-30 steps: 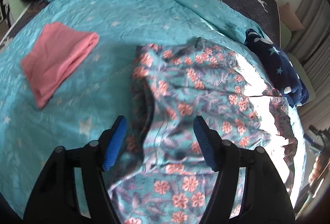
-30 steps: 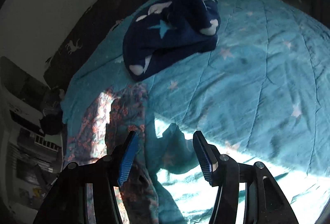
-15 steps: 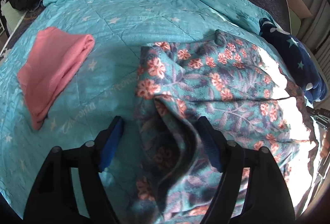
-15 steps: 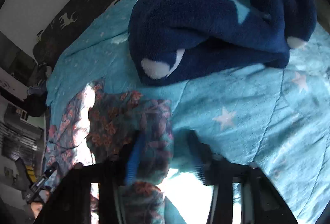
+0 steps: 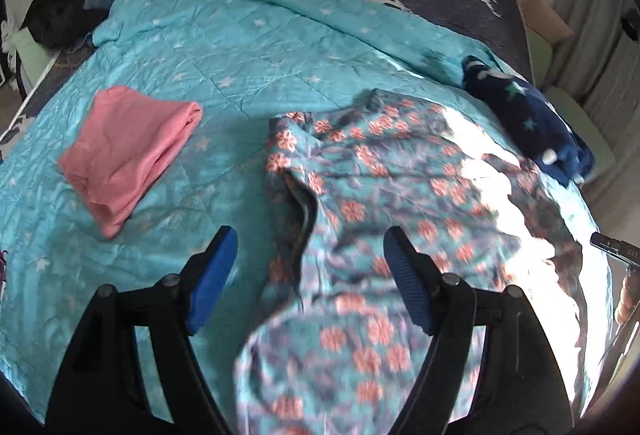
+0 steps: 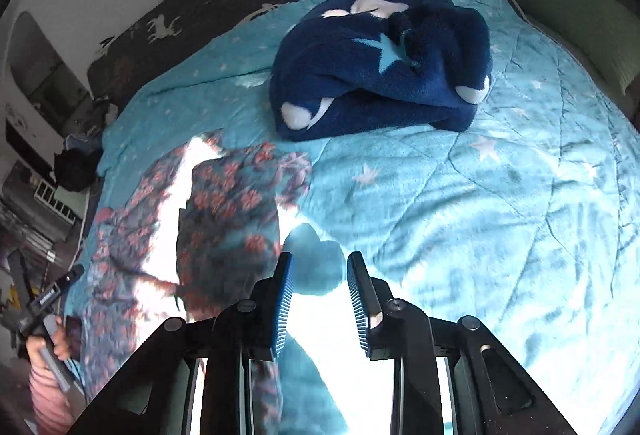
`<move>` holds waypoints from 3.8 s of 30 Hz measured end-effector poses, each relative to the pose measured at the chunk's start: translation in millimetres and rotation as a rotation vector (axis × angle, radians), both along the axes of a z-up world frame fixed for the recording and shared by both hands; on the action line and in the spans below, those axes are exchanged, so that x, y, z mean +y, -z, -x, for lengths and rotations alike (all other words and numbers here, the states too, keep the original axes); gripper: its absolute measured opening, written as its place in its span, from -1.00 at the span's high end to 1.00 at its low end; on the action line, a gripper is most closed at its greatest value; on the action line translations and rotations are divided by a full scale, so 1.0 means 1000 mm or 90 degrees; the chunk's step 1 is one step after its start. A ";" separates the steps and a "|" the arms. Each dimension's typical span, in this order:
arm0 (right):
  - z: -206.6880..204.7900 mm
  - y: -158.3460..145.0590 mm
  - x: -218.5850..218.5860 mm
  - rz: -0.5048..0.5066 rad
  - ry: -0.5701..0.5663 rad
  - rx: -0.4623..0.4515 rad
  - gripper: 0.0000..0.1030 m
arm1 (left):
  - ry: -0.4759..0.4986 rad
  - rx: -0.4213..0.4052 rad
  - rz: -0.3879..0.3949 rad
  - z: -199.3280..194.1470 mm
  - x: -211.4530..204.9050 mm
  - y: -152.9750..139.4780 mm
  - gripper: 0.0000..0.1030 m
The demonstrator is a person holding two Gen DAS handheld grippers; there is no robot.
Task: Fold small clothes
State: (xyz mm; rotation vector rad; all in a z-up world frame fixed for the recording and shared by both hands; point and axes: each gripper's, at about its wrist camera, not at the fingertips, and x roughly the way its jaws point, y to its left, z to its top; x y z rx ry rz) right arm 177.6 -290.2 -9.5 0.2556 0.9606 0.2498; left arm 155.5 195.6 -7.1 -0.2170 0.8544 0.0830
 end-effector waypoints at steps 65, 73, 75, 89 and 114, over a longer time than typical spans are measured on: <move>0.264 0.053 -0.042 -0.317 0.036 0.112 0.87 | -0.065 0.053 0.172 0.295 0.019 0.047 0.87; 0.264 0.066 -0.041 -0.293 0.028 0.153 0.73 | -0.043 0.064 0.198 0.290 0.008 0.058 0.47; 0.264 0.070 -0.037 -0.297 0.013 0.156 0.56 | -0.031 0.056 0.231 0.291 0.008 0.058 0.03; 0.251 0.023 -0.021 -0.399 -0.048 0.042 0.90 | -0.038 -0.021 0.183 0.281 0.006 0.006 0.88; 0.066 -0.097 -0.006 -0.374 -0.090 -0.106 0.90 | -0.019 -0.145 0.077 0.079 0.029 -0.113 0.87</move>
